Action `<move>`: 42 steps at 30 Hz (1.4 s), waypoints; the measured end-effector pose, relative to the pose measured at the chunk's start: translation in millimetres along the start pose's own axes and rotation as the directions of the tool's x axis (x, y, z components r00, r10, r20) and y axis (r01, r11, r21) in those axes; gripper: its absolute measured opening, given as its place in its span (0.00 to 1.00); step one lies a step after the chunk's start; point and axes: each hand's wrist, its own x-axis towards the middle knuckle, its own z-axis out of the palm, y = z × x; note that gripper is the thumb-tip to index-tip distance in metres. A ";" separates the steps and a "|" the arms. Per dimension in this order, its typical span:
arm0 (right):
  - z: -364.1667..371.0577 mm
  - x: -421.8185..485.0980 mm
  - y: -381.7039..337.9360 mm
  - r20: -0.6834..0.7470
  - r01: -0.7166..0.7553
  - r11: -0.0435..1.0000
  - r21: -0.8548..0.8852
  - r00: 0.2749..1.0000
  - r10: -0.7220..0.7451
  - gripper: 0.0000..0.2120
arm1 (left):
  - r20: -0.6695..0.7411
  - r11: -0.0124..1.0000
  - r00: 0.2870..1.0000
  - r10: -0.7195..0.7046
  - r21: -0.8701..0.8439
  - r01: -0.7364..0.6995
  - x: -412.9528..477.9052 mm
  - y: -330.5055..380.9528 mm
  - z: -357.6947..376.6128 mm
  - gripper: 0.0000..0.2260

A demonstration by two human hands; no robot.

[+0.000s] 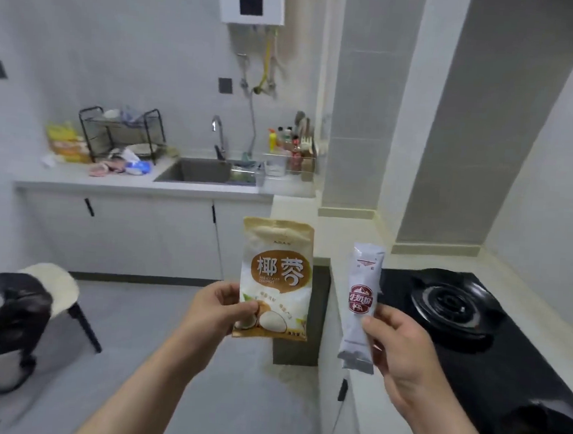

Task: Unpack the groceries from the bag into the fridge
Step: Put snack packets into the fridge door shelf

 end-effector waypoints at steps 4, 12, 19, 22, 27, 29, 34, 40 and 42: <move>67.1 -10.7 3.9 0.159 0.007 0.997 -0.077 0.987 0.005 0.07 | -0.130 0.999 0.991 0.031 -0.021 -0.034 -42.5 5.3 -66.4 0.18; 201.4 -44.2 -4.4 0.456 0.019 0.996 -0.090 0.890 0.025 0.07 | -0.434 0.988 0.896 0.097 -0.067 -0.140 -115.3 9.9 -195.3 0.18; 320.9 -69.0 1.7 0.622 0.015 0.995 -0.096 0.782 0.048 0.07 | -0.618 0.974 0.777 0.118 -0.079 -0.211 -152.3 12.0 -299.8 0.15; 375.3 -79.1 9.8 0.688 0.031 0.995 -0.090 0.725 0.040 0.09 | -0.662 0.963 0.739 0.128 -0.095 -0.252 -165.7 16.6 -342.9 0.16; 460.0 -100.9 14.9 0.770 0.061 0.994 -0.087 0.638 0.028 0.09 | -0.747 0.955 0.652 0.128 -0.086 -0.285 -187.0 23.2 -411.9 0.09; 491.0 -110.0 14.6 0.801 0.070 0.995 -0.074 0.599 0.018 0.10 | -0.775 0.950 0.619 0.130 -0.081 -0.302 -196.8 27.8 -438.1 0.09; 562.9 -125.5 8.6 0.860 0.105 0.994 -0.027 0.510 -0.031 0.12 | -0.835 0.949 0.529 0.151 -0.027 -0.313 -219.3 48.4 -502.6 0.07; 637.4 -137.2 -1.0 0.902 0.137 0.990 0.028 0.424 -0.084 0.14 | -0.861 0.945 0.469 0.196 0.039 -0.323 -226.8 80.5 -561.4 0.08; 657.0 -137.3 -4.2 0.908 0.150 0.988 0.038 0.407 -0.097 0.13 | -0.874 0.947 0.440 0.207 0.067 -0.313 -225.4 88.9 -573.2 0.08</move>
